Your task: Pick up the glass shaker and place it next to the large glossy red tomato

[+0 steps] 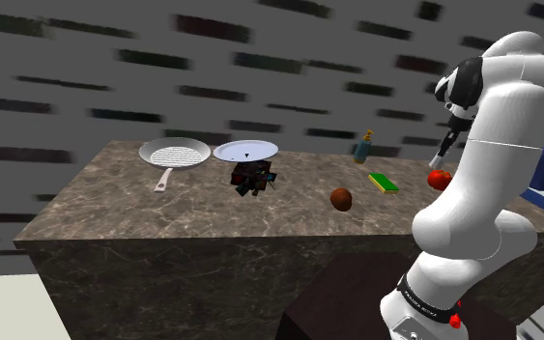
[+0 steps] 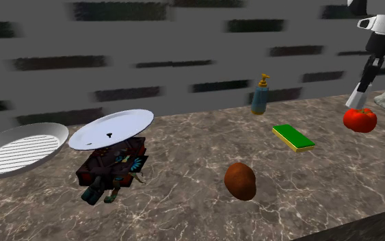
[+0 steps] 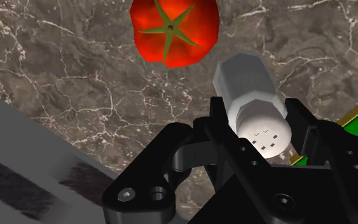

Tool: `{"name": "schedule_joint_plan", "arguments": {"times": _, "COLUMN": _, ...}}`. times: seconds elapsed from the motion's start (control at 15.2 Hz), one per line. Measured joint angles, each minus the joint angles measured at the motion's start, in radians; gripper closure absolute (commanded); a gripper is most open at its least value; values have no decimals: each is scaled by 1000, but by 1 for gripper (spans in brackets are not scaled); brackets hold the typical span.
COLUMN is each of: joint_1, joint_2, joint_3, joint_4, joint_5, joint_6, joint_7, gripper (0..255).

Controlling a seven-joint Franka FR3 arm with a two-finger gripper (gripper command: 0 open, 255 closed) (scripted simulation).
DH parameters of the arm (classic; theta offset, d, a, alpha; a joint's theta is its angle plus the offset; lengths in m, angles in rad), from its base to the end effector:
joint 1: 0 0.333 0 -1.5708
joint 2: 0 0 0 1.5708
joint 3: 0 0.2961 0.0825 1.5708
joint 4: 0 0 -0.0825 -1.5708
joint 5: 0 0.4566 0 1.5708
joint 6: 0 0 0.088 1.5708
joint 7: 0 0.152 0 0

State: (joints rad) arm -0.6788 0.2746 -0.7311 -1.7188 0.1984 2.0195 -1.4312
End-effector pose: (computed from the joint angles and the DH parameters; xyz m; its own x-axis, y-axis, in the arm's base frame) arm 0.1532 -0.6845 0.3790 0.9995 -0.0276 0.0181 -0.0292 -0.9947 0.0983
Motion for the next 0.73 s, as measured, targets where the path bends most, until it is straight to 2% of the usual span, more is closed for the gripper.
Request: {"name": "schedule_joint_plan", "arguments": {"times": 0.73, "joint_1": -12, "joint_2": 52, "joint_3": 20, "joint_4": -88, "joint_5": 47, "joint_6": 127, "joint_7": -30, "gripper": 255}}
